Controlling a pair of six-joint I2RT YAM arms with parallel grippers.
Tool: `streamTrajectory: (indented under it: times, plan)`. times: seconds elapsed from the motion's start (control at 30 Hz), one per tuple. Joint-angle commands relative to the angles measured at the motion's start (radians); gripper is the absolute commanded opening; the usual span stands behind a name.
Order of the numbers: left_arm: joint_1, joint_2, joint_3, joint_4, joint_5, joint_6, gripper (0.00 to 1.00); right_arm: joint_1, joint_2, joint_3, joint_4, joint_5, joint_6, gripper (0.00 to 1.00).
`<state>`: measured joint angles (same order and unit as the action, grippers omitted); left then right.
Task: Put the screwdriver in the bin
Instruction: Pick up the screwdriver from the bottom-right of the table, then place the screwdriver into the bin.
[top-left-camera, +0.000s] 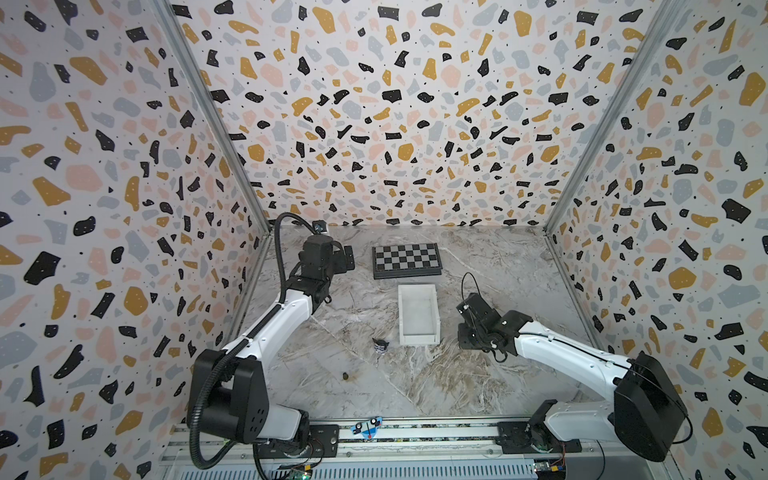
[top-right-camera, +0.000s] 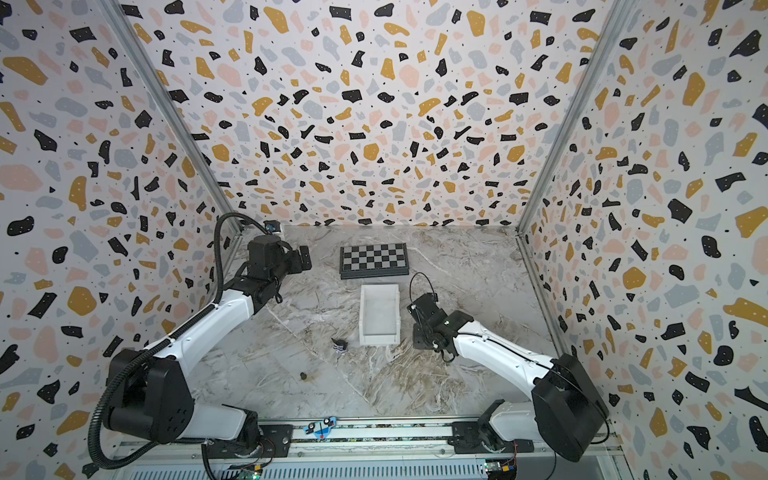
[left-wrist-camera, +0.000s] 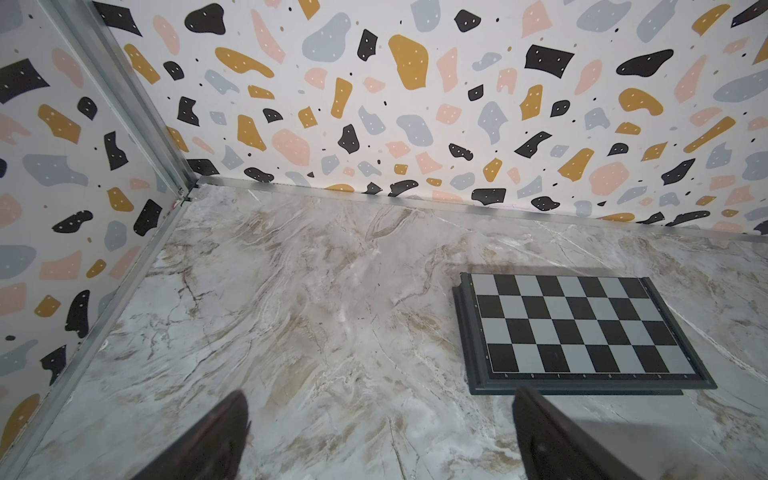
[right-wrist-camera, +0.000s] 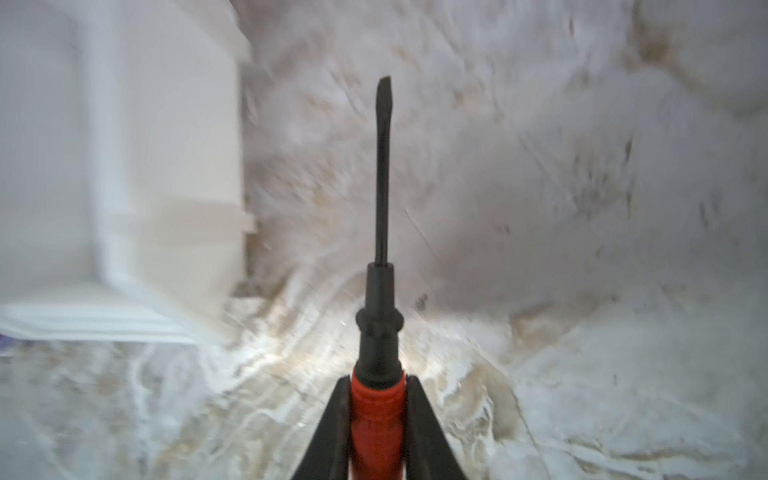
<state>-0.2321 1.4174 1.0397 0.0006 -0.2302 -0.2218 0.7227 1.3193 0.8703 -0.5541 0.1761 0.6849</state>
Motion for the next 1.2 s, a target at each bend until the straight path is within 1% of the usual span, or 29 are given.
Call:
streamTrajectory:
  times: [0.0,0.2,0.33,0.63,1.0,1.17]
  plan:
    - [-0.002,-0.034,-0.007,0.018,-0.032,0.018,1.00,0.022,0.050,0.138,-0.001,0.042,-0.077,0.15]
    - [-0.001,-0.049,-0.015,0.019,-0.069,0.031,1.00,0.076,0.224,0.320,0.066,0.022,-0.159,0.15]
    - [-0.001,-0.052,-0.014,0.015,-0.086,0.028,1.00,0.104,0.316,0.368,0.098,0.002,-0.186,0.16]
    - [0.000,-0.058,-0.015,0.015,-0.092,0.032,1.00,0.135,0.429,0.382,0.129,-0.035,-0.206,0.18]
    - [0.000,-0.058,-0.017,0.016,-0.095,0.034,1.00,0.138,0.513,0.380,0.161,-0.049,-0.209,0.21]
    - [0.000,-0.054,-0.017,0.016,-0.097,0.035,1.00,0.138,0.538,0.396,0.154,-0.041,-0.215,0.26]
